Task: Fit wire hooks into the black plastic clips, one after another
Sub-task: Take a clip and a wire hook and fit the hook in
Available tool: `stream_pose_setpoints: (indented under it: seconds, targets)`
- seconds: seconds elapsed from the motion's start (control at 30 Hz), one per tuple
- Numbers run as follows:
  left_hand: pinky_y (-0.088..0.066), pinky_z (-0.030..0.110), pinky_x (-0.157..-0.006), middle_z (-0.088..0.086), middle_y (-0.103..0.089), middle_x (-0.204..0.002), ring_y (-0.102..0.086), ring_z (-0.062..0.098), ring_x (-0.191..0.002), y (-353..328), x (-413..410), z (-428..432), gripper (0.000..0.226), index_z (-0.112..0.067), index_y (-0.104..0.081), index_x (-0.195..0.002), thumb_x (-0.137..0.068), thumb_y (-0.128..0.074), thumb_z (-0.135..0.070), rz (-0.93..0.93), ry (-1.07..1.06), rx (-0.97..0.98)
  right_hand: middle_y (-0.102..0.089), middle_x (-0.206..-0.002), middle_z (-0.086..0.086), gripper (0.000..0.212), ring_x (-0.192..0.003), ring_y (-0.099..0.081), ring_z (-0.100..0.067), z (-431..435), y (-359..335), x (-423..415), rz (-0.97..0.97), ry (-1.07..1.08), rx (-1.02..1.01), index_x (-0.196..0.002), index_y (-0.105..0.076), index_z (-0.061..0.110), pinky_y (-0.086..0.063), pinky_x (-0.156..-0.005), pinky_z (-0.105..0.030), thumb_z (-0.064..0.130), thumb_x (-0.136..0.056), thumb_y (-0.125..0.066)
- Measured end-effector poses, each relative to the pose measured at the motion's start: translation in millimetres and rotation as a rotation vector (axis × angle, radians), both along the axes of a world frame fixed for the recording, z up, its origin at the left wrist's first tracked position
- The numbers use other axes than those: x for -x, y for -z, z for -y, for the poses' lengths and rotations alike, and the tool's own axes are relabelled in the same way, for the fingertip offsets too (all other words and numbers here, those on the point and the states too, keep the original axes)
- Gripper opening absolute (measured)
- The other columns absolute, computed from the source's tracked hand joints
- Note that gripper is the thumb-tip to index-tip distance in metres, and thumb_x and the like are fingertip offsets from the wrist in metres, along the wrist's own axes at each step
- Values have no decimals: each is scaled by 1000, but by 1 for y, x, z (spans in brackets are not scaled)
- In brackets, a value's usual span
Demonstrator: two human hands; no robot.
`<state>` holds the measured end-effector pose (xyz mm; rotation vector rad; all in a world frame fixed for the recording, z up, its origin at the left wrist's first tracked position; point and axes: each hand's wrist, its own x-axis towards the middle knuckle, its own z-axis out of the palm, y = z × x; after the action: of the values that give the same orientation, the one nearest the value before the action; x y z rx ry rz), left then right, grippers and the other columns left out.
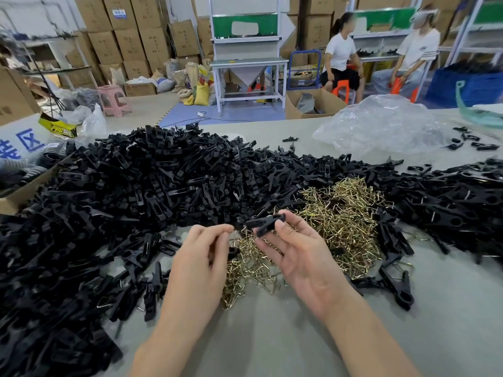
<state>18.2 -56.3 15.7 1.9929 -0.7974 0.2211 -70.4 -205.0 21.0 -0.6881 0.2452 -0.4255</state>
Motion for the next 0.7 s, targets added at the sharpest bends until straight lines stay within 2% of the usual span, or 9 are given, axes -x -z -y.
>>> stream_pose_setpoints:
  seconds: [0.07, 0.13, 0.2, 0.27, 0.3, 0.43, 0.7]
  targets:
    - [-49, 24, -67, -18, -50, -95, -57, 4, -81, 4, -1, -1, 34, -26, -68, -114, -100, -40, -39, 155, 29, -144, -71, -108, -19, 32, -98, -72, -31, 1, 0, 0, -3, 0, -2, -114, -57, 10, -61, -82, -38, 2, -84, -65]
    - [-46, 20, -66, -19, -46, -96, -55, 3, -83, 5, -2, -1, 43, -25, -67, -118, -98, -33, -42, 134, 41, -149, -72, -109, -19, 32, -99, -72, -31, 1, 1, 0, -4, -2, 6, -114, -57, 10, -61, -83, -38, 2, -85, -65]
    - [-41, 14, -64, -20, -46, -96, -55, 2, -82, 5, -2, 0, 36, -30, -66, -116, -100, -35, -38, 81, 36, -88, -70, -111, -20, 32, -100, -72, -30, 1, 1, -1, -3, 9, 14, -113, -58, 10, -61, -83, -37, 2, -83, -66]
    - [-44, 12, -70, -15, -53, -95, -60, 3, -83, 3, 0, 2, 25, -40, -64, -110, -103, -44, -27, -48, 62, 20, -66, -114, -23, 33, -101, -72, -30, 1, 3, -2, -3, 22, 30, -111, -59, 10, -61, -83, -36, 2, -80, -67]
    - [-47, 12, -73, -12, -58, -94, -64, 4, -83, 0, 1, 3, 27, -43, -64, -109, -103, -48, -22, -143, 90, 82, -66, -115, -24, 33, -102, -72, -30, 1, 3, -2, 0, 23, 40, -110, -60, 9, -61, -83, -35, 1, -79, -67]
    - [-57, 23, -76, -2, -68, -84, -71, 15, -77, -7, 2, 4, 30, -32, -65, -120, -99, -57, -12, -556, 311, 314, -72, -100, -15, 32, -102, -73, -29, -1, 5, -3, 44, 4, 76, -108, -61, 7, -59, -86, -32, -2, -78, -66]
    - [-57, 24, -66, 6, -70, -79, -67, 17, -70, -12, 5, 8, 33, -19, -63, -123, -94, -61, -4, -870, 348, 497, -70, -99, -12, 30, -103, -71, -26, -1, 7, -1, 89, -64, 144, -110, -57, 4, -57, -91, -30, -4, -81, -63]
